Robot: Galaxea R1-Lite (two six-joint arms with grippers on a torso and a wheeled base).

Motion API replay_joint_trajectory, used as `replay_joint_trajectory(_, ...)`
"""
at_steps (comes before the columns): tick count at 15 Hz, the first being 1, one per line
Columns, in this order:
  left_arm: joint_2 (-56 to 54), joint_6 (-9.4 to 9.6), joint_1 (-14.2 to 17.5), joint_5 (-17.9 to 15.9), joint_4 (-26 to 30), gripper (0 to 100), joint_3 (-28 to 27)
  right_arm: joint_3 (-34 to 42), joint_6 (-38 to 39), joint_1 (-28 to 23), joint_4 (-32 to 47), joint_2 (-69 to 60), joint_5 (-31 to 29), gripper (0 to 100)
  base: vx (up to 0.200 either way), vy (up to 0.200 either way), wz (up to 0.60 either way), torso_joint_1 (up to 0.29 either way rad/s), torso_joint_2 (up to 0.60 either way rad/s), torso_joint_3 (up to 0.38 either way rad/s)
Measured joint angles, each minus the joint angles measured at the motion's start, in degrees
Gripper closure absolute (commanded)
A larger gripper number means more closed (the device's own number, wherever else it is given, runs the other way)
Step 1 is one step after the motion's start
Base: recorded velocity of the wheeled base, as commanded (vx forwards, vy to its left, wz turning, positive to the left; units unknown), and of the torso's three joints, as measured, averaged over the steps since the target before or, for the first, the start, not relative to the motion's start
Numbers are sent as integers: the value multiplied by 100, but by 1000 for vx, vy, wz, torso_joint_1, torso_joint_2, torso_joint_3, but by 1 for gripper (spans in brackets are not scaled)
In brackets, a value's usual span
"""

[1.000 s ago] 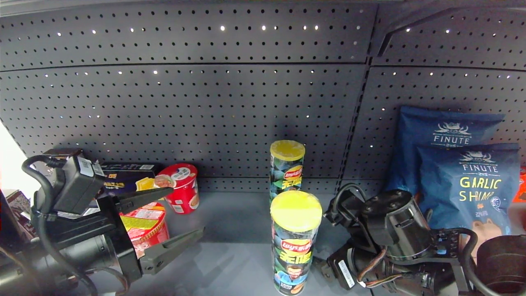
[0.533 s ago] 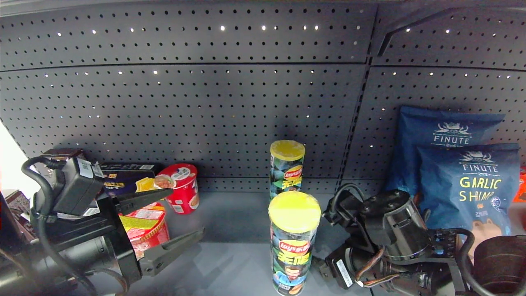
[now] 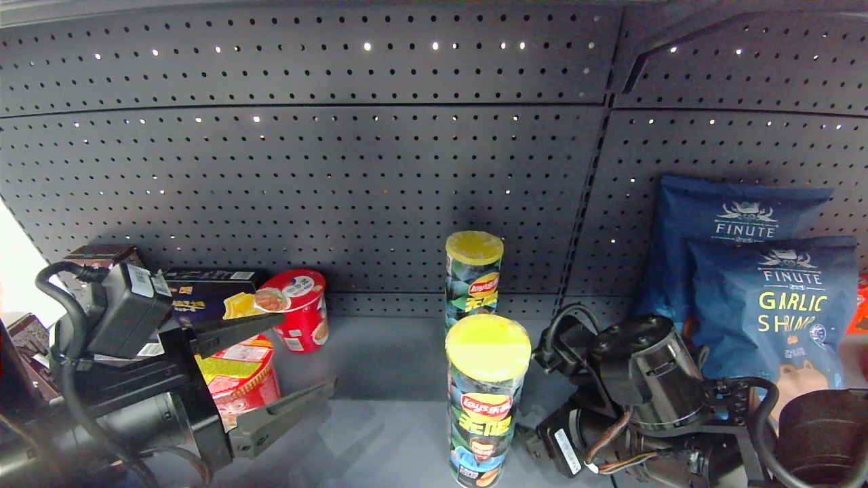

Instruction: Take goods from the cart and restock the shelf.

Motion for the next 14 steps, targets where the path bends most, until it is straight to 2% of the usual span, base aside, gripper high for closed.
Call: replay_joint_trajectory(14, -30, 0, 37, 0, 0, 0, 149, 5, 11, -69, 1, -2, -49, 0, 0, 0, 0, 0, 0, 0)
